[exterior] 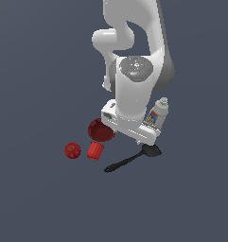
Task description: Pick up a designated object from a clutter of objects.
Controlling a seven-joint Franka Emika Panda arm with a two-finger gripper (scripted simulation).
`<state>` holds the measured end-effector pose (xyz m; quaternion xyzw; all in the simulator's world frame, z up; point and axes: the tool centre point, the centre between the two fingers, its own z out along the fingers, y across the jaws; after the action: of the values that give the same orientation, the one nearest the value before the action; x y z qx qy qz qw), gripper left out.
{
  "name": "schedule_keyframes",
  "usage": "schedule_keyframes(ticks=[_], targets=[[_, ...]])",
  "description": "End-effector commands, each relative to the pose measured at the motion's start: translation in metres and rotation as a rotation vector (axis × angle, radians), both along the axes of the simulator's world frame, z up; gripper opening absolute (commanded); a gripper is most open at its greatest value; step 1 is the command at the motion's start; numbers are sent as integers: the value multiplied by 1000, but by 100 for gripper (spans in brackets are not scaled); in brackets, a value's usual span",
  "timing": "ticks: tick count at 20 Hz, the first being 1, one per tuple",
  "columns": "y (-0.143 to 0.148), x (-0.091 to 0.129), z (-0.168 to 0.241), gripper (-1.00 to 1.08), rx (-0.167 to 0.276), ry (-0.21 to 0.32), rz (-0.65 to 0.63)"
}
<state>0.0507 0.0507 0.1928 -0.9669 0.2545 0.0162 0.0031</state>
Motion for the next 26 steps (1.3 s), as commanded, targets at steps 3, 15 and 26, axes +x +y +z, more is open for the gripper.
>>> schedule_keyframes(ticks=[3, 15, 26], targets=[[10, 7, -22, 100, -5, -4, -104], [35, 20, -83, 100, -16, -15, -374], [49, 23, -119, 100, -21, -23, -532]])
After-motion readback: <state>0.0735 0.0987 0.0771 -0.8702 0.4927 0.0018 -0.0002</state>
